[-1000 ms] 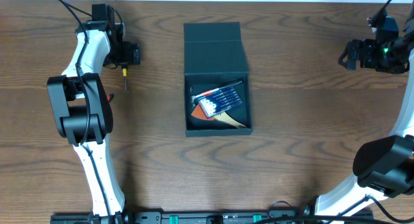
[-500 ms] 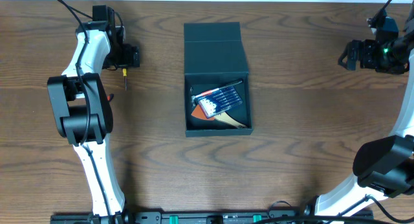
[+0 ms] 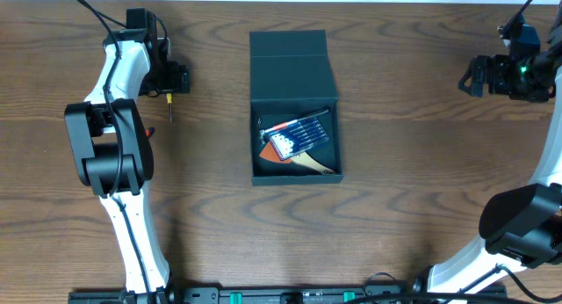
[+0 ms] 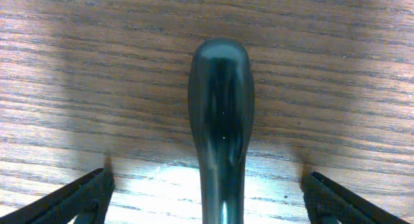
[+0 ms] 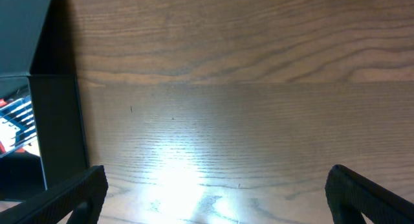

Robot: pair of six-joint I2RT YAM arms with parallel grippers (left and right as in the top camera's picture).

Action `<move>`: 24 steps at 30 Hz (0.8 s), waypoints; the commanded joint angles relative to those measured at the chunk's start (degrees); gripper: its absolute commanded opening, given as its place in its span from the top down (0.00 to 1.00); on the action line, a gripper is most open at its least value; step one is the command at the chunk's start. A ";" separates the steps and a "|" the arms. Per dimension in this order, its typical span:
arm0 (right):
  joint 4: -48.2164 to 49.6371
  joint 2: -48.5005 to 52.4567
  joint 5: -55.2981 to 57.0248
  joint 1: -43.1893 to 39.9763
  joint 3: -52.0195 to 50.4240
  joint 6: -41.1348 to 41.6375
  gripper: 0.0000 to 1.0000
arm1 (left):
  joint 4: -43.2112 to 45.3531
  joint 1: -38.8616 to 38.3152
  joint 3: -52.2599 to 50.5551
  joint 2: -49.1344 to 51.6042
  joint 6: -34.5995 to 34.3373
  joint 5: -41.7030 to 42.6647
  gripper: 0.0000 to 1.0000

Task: Pack container
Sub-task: 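Lower the left gripper and close it on the screwdriver handle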

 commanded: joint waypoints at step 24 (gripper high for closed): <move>-1.16 0.26 0.00 -0.09 -0.13 0.79 0.01 | -0.37 -0.17 -0.15 1.40 -1.53 -1.92 0.53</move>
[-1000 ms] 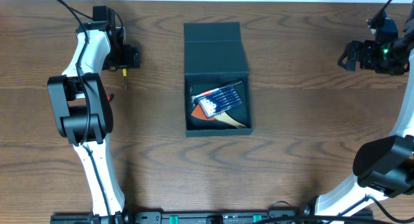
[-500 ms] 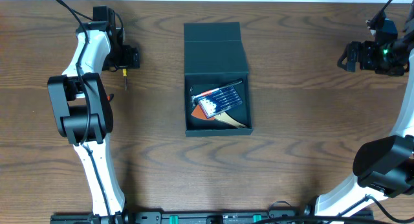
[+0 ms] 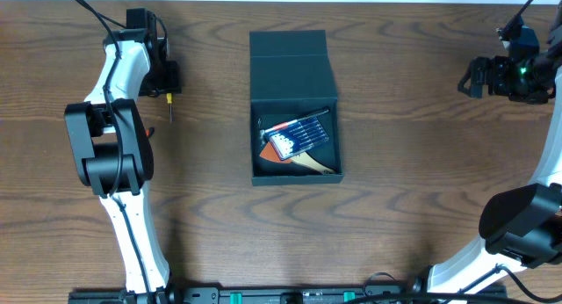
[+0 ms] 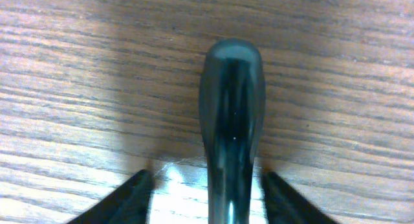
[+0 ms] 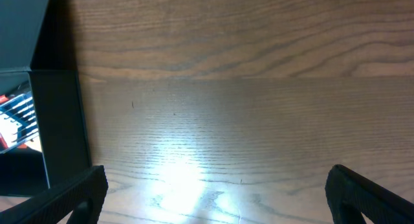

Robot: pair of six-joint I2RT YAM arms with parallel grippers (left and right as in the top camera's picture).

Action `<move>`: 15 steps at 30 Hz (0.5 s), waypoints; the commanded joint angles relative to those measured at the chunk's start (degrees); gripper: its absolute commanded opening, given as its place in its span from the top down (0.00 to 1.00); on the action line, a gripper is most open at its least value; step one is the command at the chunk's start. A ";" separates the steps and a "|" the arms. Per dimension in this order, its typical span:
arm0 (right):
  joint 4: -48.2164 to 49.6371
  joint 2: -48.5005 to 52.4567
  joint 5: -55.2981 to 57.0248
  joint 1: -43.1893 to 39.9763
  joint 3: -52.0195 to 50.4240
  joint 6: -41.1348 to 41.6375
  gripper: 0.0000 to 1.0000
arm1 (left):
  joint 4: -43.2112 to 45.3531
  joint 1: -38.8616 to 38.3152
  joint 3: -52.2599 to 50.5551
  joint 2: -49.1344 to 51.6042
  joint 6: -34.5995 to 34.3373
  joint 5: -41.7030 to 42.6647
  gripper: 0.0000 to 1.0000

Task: Pack container
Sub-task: 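Lower the left gripper and close it on the screwdriver handle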

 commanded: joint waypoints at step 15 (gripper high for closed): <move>-0.20 0.26 -0.04 -0.09 -0.13 0.79 0.01 | -0.33 -0.17 -0.15 1.40 -0.15 -0.81 0.73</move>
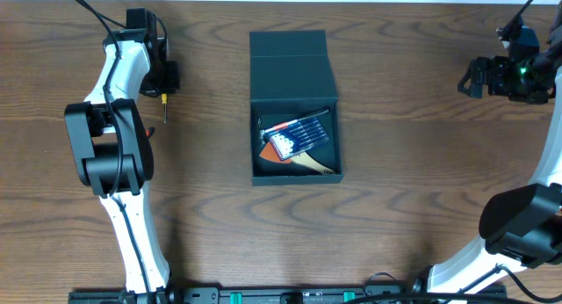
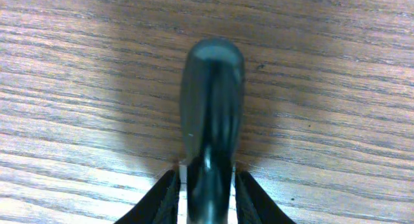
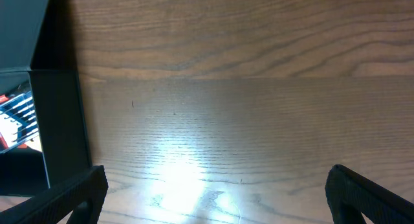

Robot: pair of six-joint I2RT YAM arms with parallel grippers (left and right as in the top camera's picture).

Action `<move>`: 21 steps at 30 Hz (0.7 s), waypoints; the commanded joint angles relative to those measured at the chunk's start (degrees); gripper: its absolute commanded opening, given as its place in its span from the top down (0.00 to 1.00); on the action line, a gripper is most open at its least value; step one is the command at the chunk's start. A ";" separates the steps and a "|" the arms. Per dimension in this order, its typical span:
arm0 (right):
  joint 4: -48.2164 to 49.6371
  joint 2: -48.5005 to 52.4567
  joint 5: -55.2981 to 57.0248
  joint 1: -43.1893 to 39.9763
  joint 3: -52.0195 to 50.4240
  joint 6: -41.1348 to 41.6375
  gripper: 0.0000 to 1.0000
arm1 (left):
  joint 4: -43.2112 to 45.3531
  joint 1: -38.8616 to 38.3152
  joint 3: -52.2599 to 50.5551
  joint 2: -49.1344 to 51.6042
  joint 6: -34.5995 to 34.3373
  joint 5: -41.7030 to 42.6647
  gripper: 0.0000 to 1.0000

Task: Pack container
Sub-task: 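Lower the left gripper and close it on the screwdriver handle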

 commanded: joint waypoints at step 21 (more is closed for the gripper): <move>-1.20 0.26 0.15 -0.09 -0.13 0.76 0.01 | -0.39 -0.68 -0.11 1.38 -0.28 -0.61 0.94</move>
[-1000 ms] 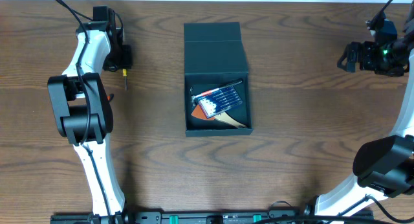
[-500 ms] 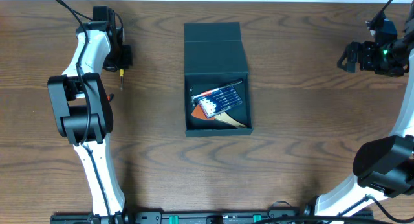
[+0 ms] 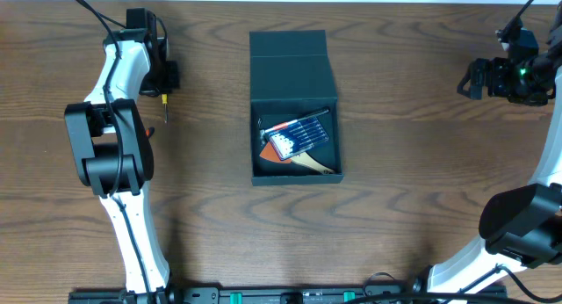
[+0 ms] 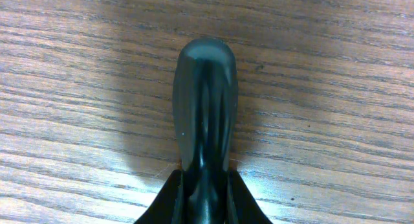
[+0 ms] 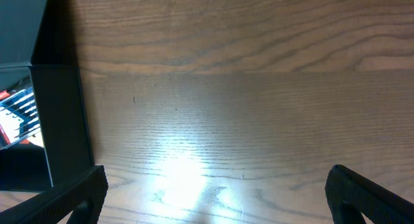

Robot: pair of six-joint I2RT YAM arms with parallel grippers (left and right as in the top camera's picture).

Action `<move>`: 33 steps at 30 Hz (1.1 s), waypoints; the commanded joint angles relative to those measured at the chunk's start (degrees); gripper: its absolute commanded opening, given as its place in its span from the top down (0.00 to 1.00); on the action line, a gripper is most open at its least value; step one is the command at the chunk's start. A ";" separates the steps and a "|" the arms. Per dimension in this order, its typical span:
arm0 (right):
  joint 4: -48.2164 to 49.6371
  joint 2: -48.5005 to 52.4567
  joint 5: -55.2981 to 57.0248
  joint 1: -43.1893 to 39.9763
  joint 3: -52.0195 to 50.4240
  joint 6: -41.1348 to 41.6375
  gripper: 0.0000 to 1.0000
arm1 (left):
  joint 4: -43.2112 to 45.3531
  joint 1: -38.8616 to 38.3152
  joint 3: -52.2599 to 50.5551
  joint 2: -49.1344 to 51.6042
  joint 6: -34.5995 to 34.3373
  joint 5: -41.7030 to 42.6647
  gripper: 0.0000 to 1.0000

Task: Pack container
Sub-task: 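Lower the left gripper and close it on the screwdriver handle, then carry the screwdriver into the green box and release it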

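A dark open box (image 3: 294, 146) lies mid-table with its lid (image 3: 290, 65) folded back; inside are a pack of pens (image 3: 297, 135) and an orange item. At the far left a screwdriver (image 3: 163, 107) with a black handle (image 4: 206, 114) and yellow collar rests on the wood. My left gripper (image 4: 204, 201) is shut on the screwdriver's handle, fingers pressed against both sides. My right gripper (image 5: 217, 198) hangs open at the far right above bare wood, nothing between its fingers.
The dark box wall (image 5: 61, 120) shows at the left edge of the right wrist view. Brown wood table (image 3: 421, 181) all around. Both arm bases stand at the near edge.
The left fingers have drawn a little tighter onto the screwdriver handle. The right arm has stayed put.
The left gripper stood wide open around the screwdriver handle. Its fingers then came closer to the handle, then touched it, and now they clamp it. The screwdriver has shifted slightly on the table. The right gripper stayed open at the far right.
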 commanded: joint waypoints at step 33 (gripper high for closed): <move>0.04 0.26 0.13 -0.09 -0.13 0.09 0.01 | -15.04 -27.10 -0.07 -33.66 30.95 10.80 0.94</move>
